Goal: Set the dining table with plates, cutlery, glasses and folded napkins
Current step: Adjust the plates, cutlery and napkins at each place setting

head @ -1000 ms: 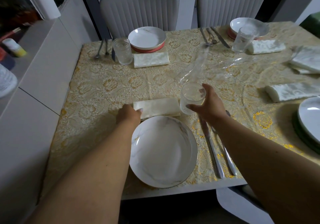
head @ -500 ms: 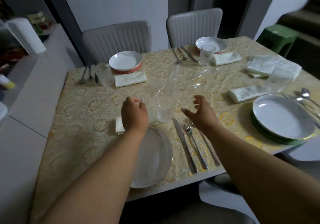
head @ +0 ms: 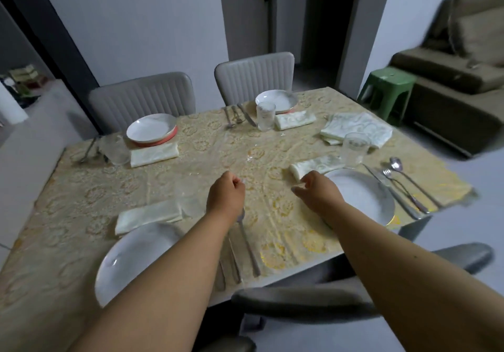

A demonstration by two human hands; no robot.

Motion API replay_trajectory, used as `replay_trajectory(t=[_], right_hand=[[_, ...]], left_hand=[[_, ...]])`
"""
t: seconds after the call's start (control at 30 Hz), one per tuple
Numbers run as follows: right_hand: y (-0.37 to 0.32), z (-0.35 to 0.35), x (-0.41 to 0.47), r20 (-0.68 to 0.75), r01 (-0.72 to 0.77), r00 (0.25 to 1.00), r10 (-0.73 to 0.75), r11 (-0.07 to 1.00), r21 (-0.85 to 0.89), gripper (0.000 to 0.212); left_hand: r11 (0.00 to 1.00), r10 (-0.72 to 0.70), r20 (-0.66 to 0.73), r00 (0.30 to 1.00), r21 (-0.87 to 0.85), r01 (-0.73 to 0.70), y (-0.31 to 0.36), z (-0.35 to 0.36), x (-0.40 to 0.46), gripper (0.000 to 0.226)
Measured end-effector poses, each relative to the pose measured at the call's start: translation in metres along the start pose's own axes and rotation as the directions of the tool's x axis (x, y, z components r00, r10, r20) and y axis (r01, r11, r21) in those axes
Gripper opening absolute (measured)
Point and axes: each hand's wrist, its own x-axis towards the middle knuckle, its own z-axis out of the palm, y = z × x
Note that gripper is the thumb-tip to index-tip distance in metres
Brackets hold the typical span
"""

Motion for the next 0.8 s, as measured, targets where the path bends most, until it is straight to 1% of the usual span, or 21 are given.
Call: replay_trajectory(t=[0.13, 0.27, 0.37, 0.47, 0.6, 0.7, 0.8], right_hand=[[0.048, -0.043, 0.017, 0.039, -0.008, 0.999, 0.013, 0.993, -0.122, 0.035], [0.083, -0.070, 0.029, 0.021, -0.043, 0.999, 0.048, 0.978, -0.205, 0.028], [0.102, -0.083, 0.038, -0.004, -0.095, 0.995, 0.096, 0.985, -0.145, 0.036], [0.112, -0.095, 0.045, -0.038, -0.141, 0.990, 0.138, 0.986, -0.090, 0.023], [0.123, -0.104, 0.059, -0.046, -0.187, 0.982, 0.185, 0.981, -0.055, 0.021], [0.128, -0.109, 0.070, -0.070, -0.212, 0.975, 0.210, 0.977, -0.029, 0.019], [0.133, -0.113, 0.083, -0.077, -0.216, 0.974, 0.215, 0.976, -0.002, 0.019]], left_hand=[[0.997, -0.070, 0.035, 0.997, -0.028, 0.071, 0.037, 0.040, -0.005, 0.016], [0.989, -0.141, 0.086, 0.986, -0.030, 0.144, 0.057, 0.071, -0.005, 0.017], [0.983, -0.177, 0.139, 0.974, -0.015, 0.181, 0.067, 0.086, -0.002, 0.021], [0.982, -0.185, 0.161, 0.969, 0.006, 0.186, 0.075, 0.097, 0.007, 0.019], [0.979, -0.204, 0.171, 0.964, 0.017, 0.204, 0.082, 0.108, 0.022, 0.015], [0.979, -0.204, 0.179, 0.962, 0.037, 0.201, 0.085, 0.116, 0.032, 0.020], [0.972, -0.233, 0.171, 0.957, 0.040, 0.230, 0.089, 0.127, 0.042, 0.028]])
